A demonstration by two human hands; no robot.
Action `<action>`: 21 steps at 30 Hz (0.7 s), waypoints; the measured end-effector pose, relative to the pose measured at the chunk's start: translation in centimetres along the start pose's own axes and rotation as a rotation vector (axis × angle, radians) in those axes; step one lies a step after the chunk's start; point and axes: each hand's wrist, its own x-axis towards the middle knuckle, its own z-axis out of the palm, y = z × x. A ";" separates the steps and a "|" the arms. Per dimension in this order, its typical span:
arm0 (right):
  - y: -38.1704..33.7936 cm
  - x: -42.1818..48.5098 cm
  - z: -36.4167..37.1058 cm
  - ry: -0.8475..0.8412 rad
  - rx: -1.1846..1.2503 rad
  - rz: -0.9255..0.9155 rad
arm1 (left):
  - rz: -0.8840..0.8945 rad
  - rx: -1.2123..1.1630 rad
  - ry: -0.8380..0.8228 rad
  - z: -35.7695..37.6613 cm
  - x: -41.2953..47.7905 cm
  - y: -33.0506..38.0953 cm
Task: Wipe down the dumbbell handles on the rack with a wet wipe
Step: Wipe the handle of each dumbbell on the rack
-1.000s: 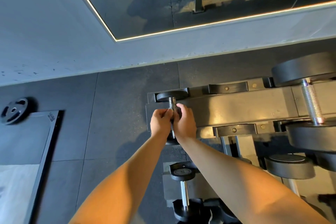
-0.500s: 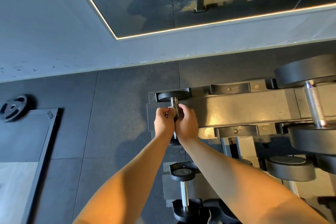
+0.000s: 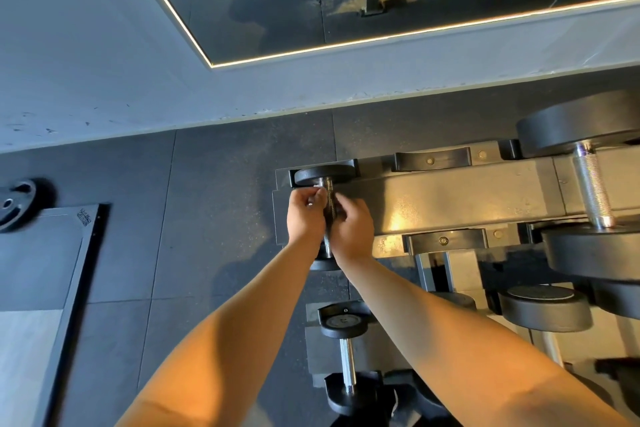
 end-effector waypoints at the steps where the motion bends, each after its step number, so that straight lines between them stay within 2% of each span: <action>1: -0.1 0.0 0.0 0.003 0.006 0.025 | 0.008 0.019 -0.022 -0.4 -0.3 -0.6; 5: -0.4 0.1 0.0 0.005 0.054 0.142 | 0.019 0.168 -0.101 -1.5 -1.8 -3.4; 8: -0.5 0.1 -0.2 0.008 0.045 0.158 | -0.015 0.220 -0.153 -2.3 -2.8 -4.0; 14: -0.5 0.0 -0.2 0.029 0.106 0.202 | 0.035 0.400 -0.234 -3.4 -2.7 -3.2; 16: -0.2 0.1 0.1 0.030 0.135 0.215 | 0.052 0.380 -0.189 -3.0 -2.4 -2.4; 19: 0.0 0.2 0.1 0.042 0.154 0.200 | -0.015 0.238 -0.126 -2.4 -3.0 -1.5; 21: 0.0 0.1 0.0 0.047 0.151 0.195 | -0.027 0.244 -0.150 -2.4 -3.5 -1.8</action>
